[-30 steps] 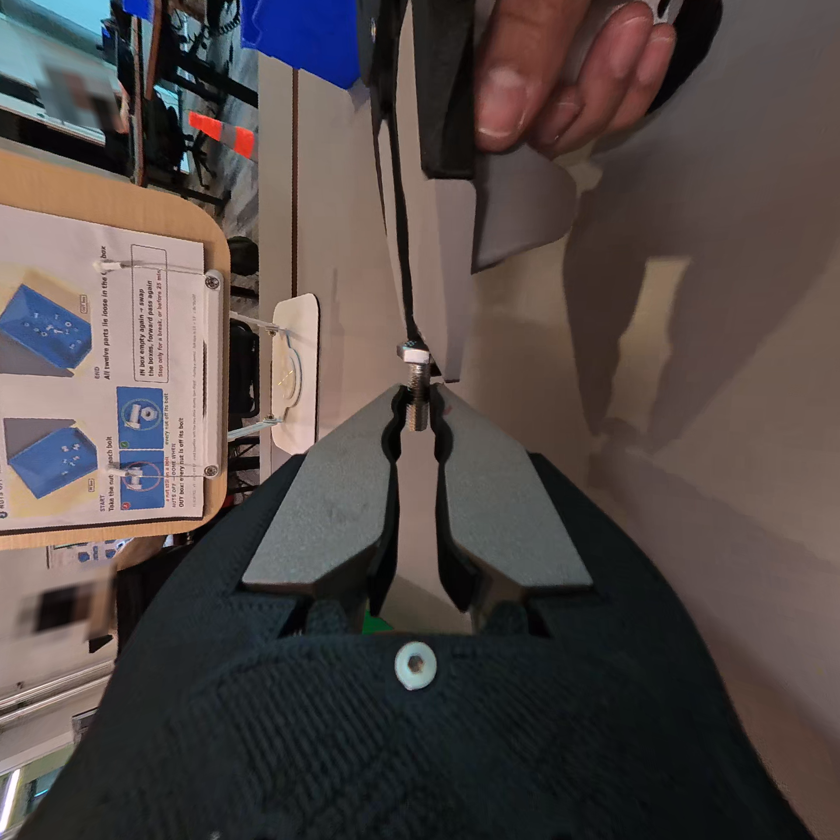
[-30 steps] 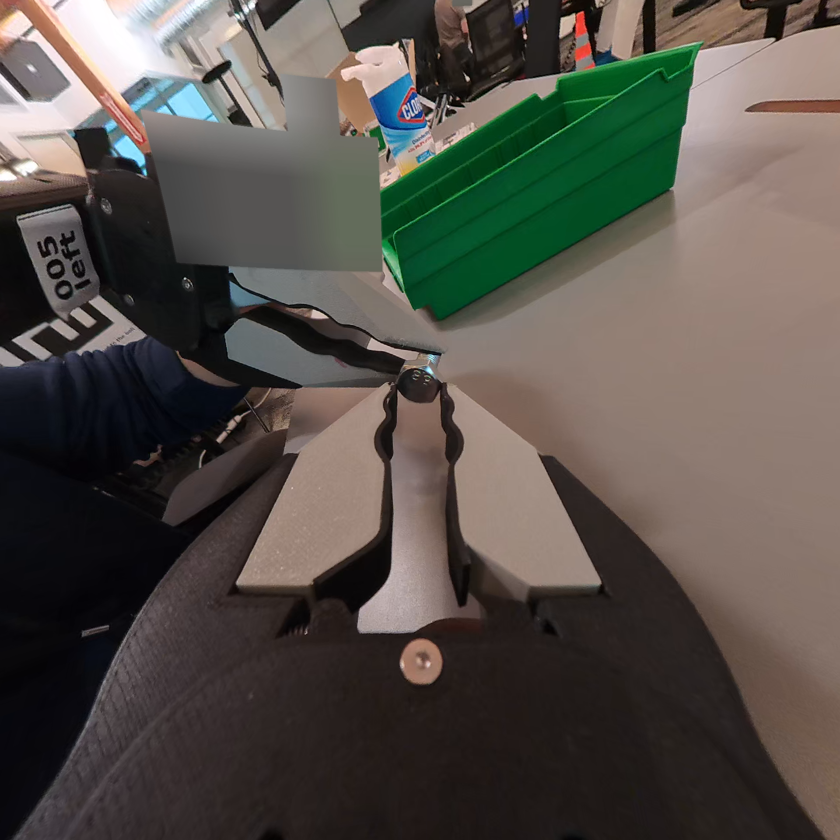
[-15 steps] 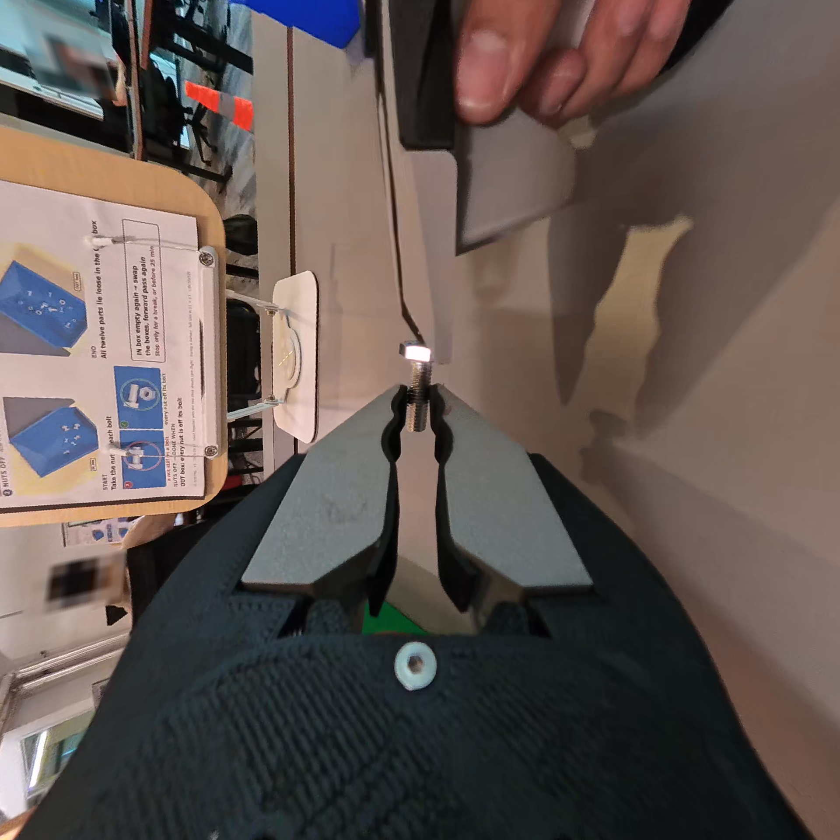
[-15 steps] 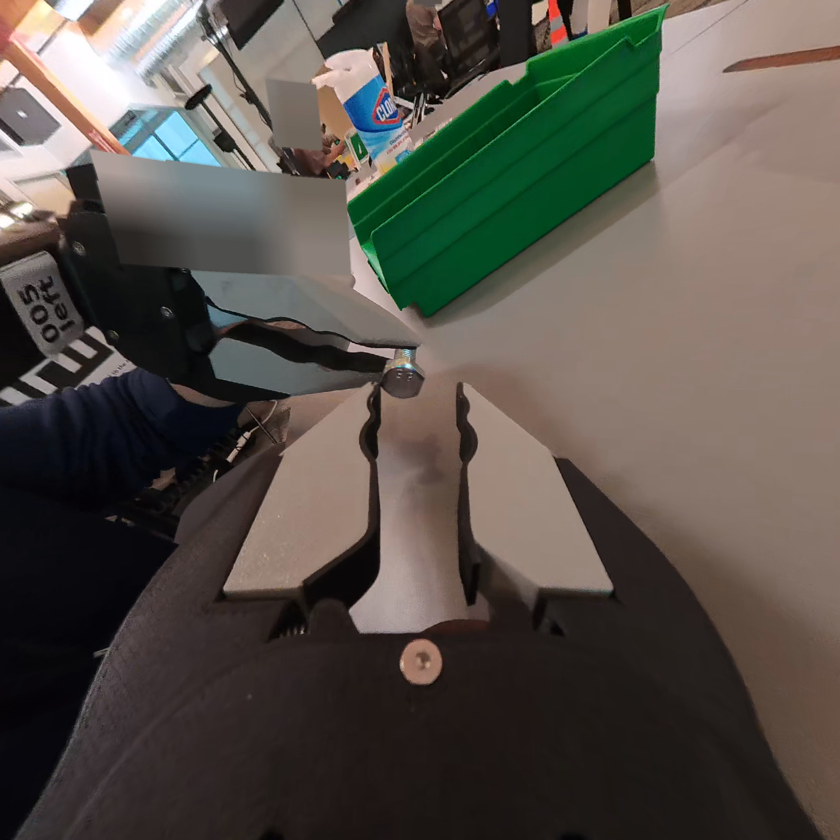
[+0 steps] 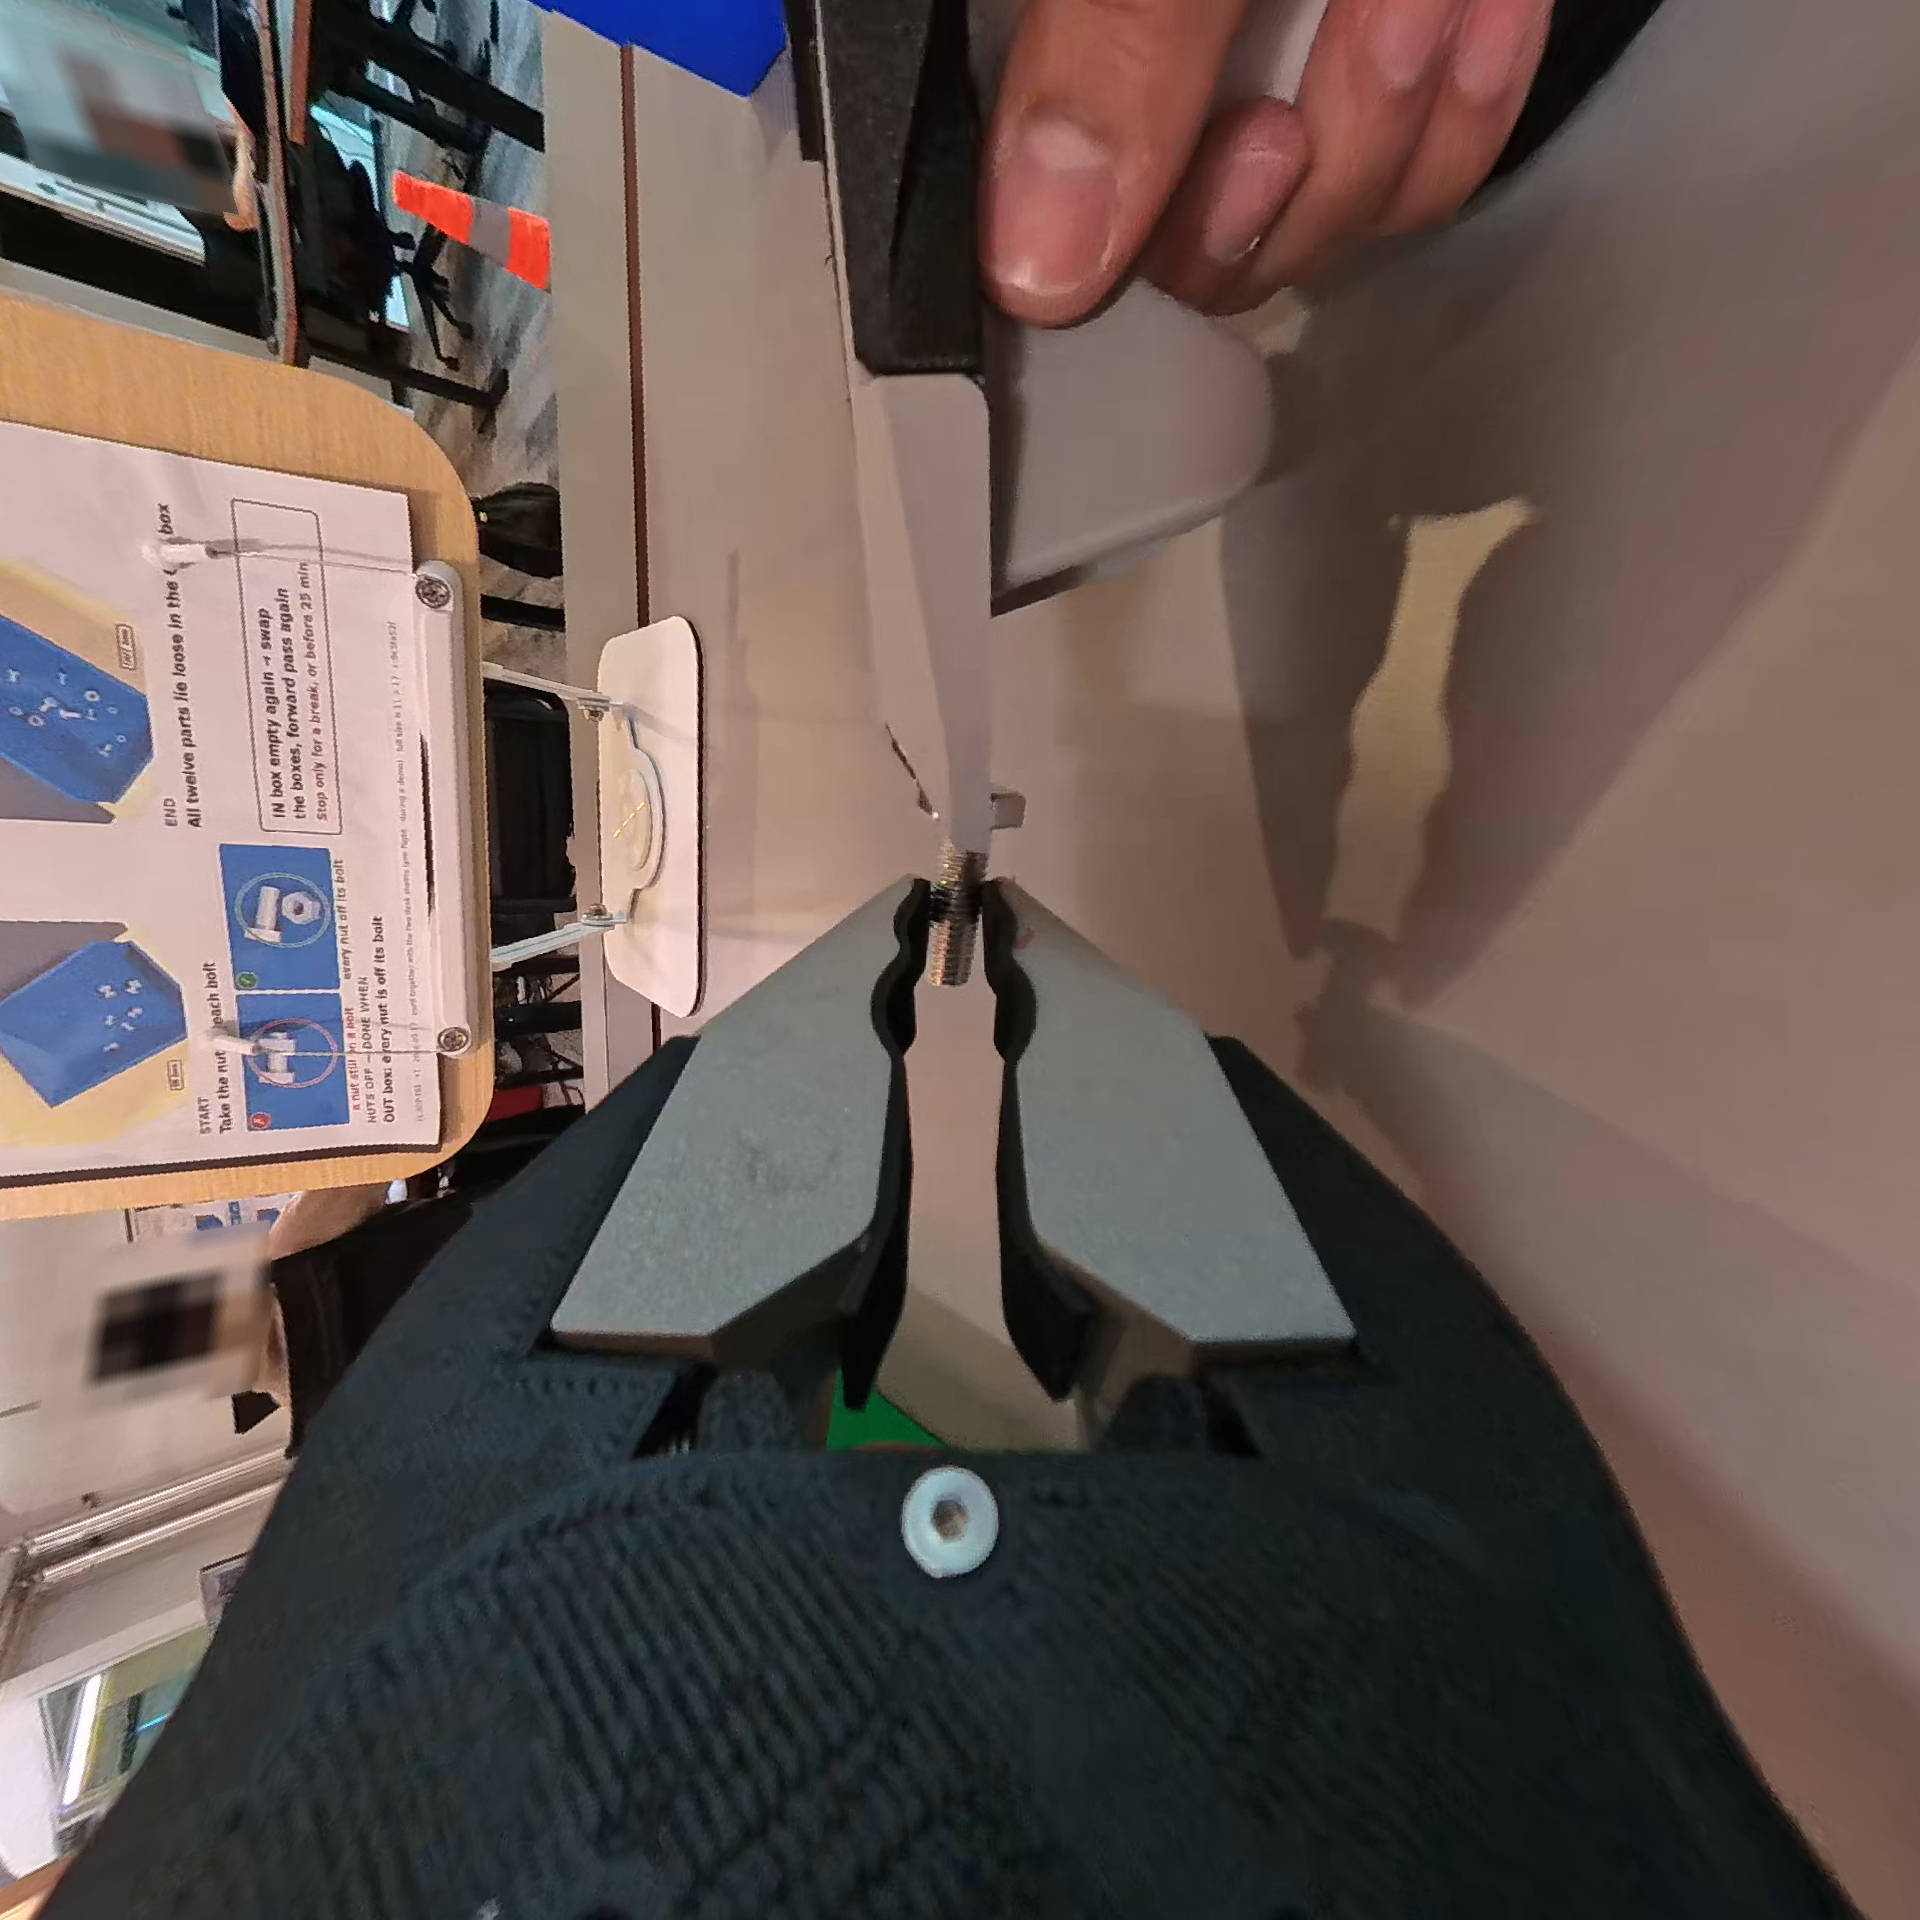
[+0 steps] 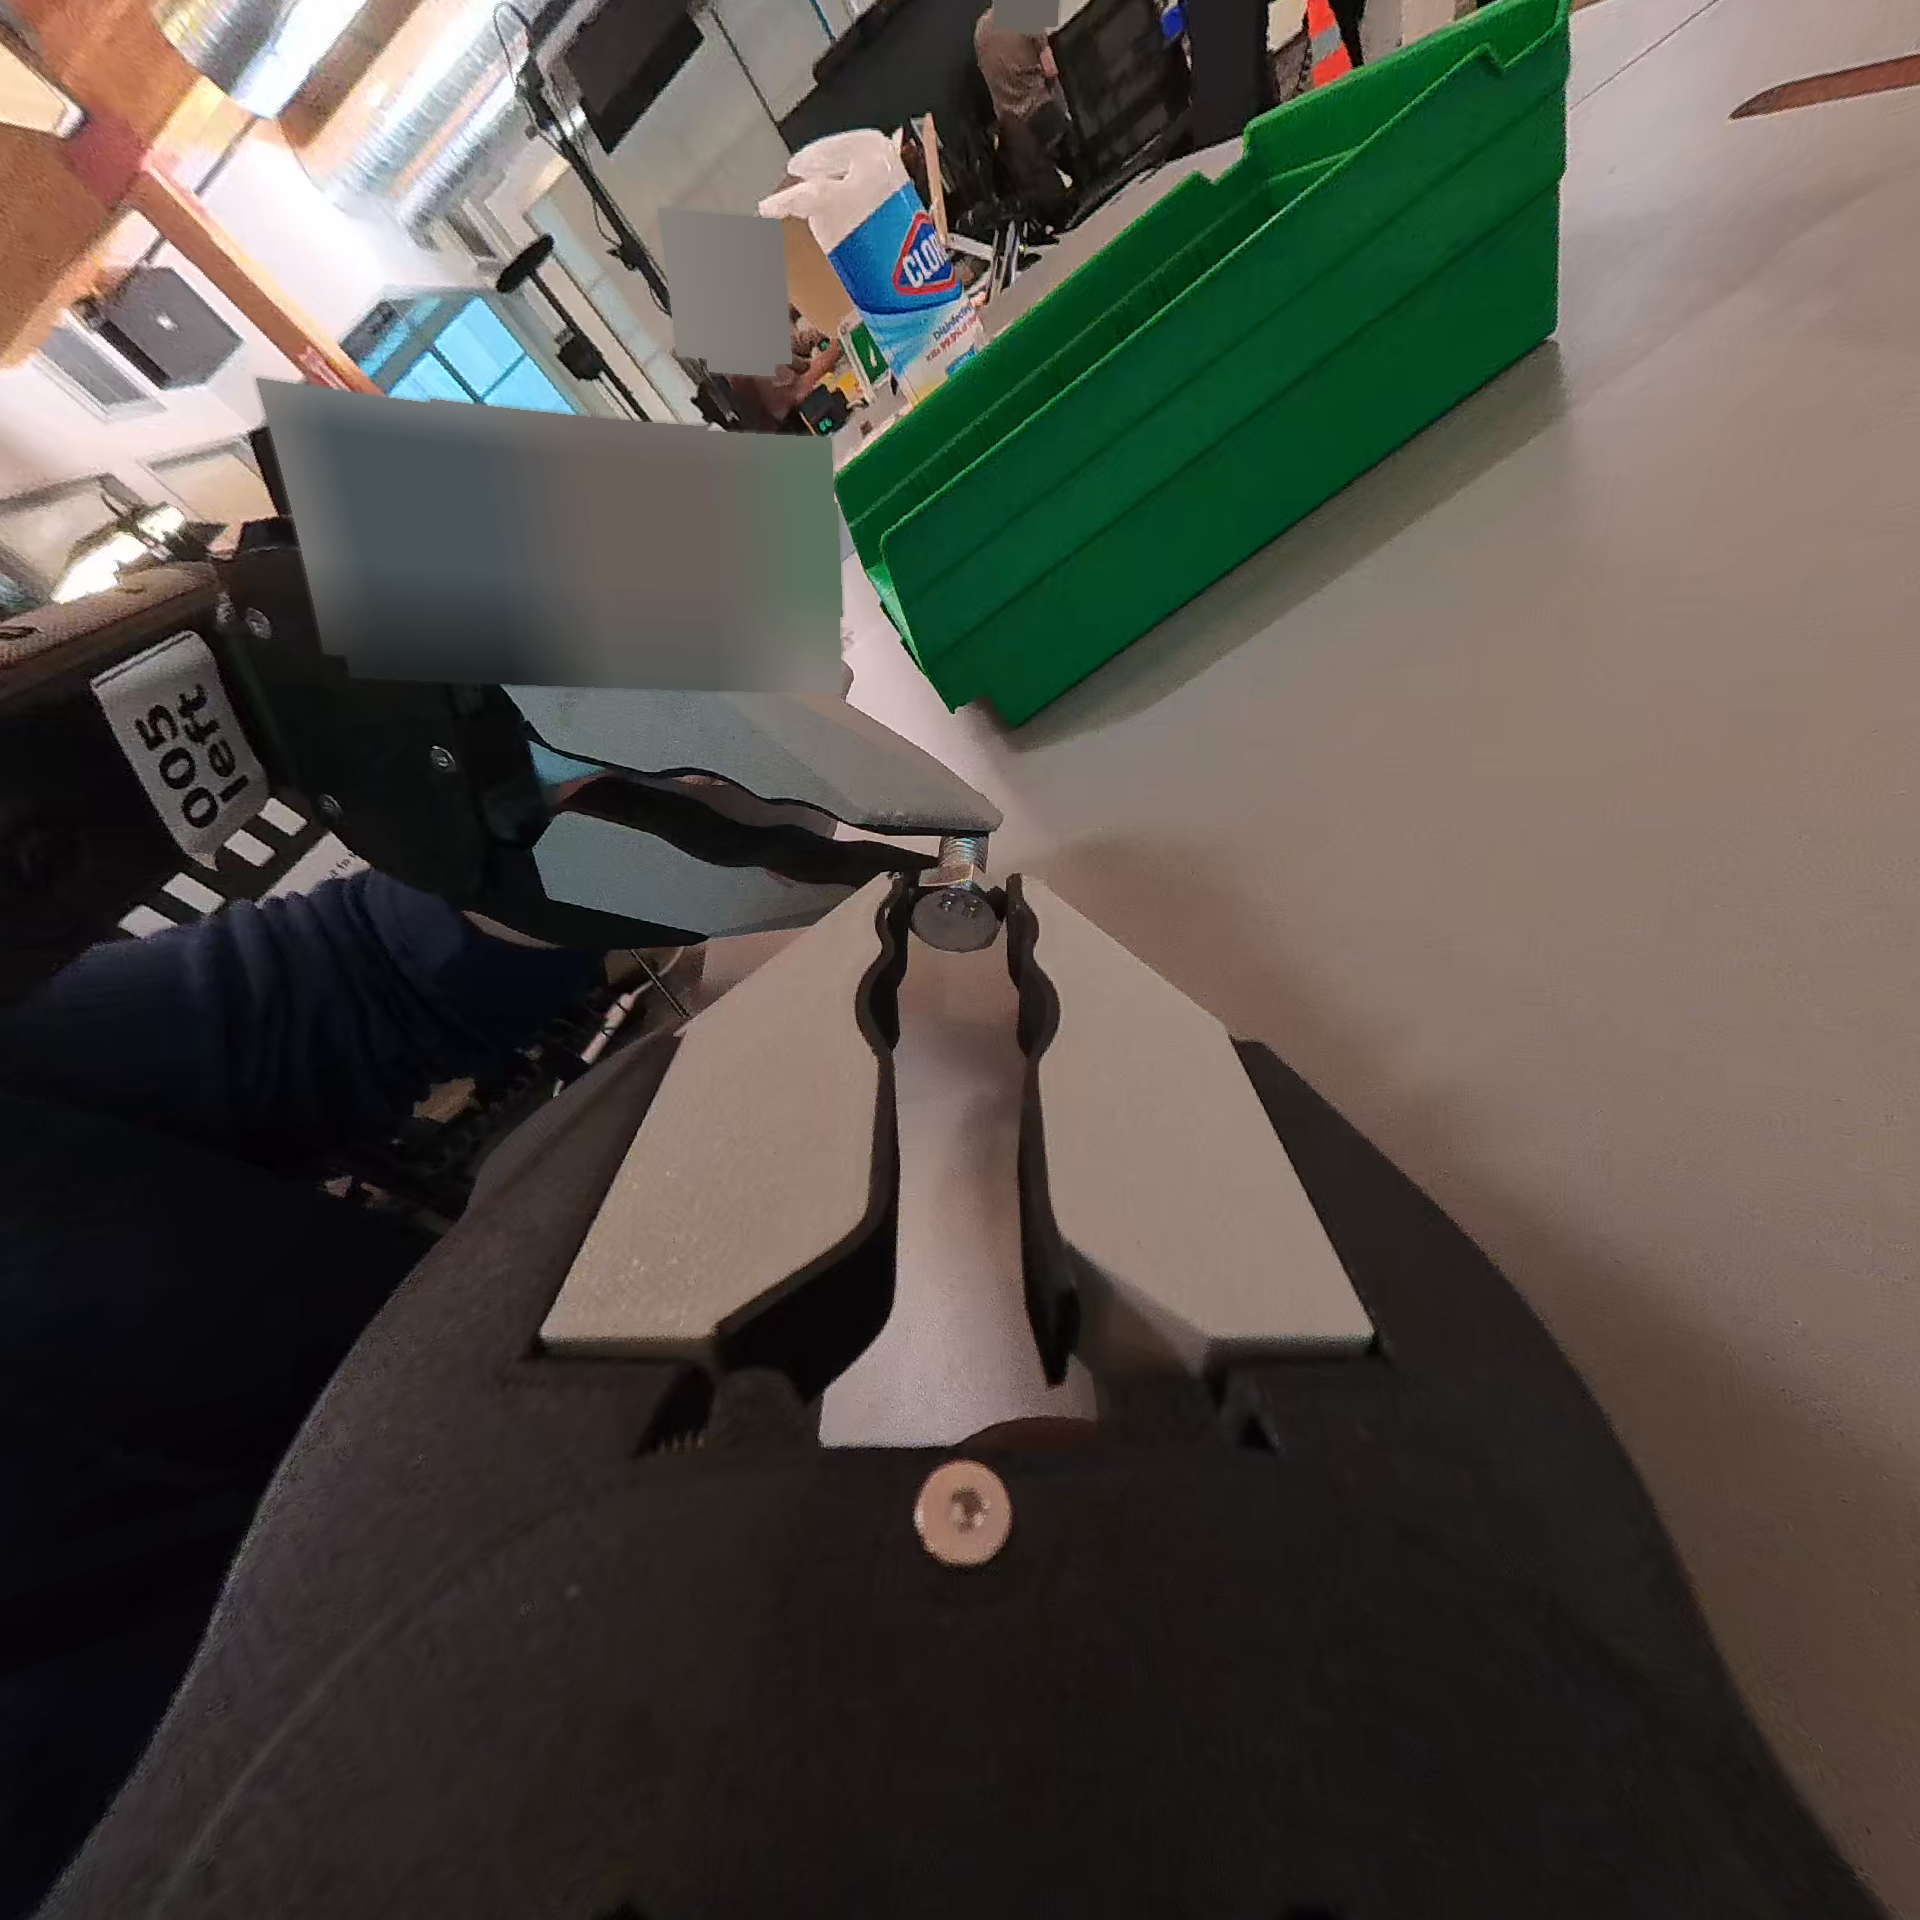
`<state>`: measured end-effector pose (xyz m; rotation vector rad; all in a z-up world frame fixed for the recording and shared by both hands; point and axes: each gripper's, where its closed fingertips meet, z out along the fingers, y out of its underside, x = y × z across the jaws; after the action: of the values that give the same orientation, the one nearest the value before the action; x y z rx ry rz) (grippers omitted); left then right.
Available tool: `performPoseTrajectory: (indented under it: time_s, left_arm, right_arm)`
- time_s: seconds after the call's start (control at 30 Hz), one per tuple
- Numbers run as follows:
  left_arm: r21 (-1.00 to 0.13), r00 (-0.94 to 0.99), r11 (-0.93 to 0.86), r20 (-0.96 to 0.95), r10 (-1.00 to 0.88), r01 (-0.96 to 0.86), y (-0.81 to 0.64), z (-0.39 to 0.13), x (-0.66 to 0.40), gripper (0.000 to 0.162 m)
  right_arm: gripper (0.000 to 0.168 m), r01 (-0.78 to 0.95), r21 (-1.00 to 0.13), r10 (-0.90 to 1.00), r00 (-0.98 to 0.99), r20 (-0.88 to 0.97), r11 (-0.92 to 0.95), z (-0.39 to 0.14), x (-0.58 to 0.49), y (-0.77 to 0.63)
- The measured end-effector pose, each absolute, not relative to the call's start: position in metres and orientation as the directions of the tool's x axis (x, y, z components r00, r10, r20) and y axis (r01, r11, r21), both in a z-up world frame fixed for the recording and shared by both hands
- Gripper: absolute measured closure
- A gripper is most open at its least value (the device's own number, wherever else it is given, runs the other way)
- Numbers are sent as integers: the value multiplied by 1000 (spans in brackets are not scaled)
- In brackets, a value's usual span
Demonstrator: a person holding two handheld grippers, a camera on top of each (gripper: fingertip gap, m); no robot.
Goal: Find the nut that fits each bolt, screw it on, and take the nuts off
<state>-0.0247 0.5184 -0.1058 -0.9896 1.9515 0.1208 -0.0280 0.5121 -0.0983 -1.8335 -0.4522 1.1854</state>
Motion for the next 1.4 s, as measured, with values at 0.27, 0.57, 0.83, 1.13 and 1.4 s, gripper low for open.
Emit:
performPoseTrajectory:
  time_s: [0.27, 0.57, 0.83, 1.13, 1.4]
  left_arm:
    - [-284, -244, 669, -777, -580, -687, 522, -103, -26, 154]
    - [-410, -164, 617, -730, -664, -672, 525, -104, -31, 146]
    - [-819, -40, 387, -411, -911, -424, 511, -99, -39, 140]
    - [-978, -154, 150, -127, -980, -144, 482, -68, -37, 154]
    - [-977, -150, 92, -63, -987, -192, 488, -79, -36, 154]
  right_arm:
    - [152, -168, -813, 679, 472, -562, -557, -100, -28, 514]
    - [153, -155, -825, 690, 478, -544, -543, -101, -24, 513]
    - [153, -196, -826, 769, 302, -563, -528, -74, -31, 494]
    - [154, -246, -820, 805, 187, -563, -516, -61, -36, 485]
    - [154, -229, -826, 792, 241, -561, -516, -70, -35, 492]
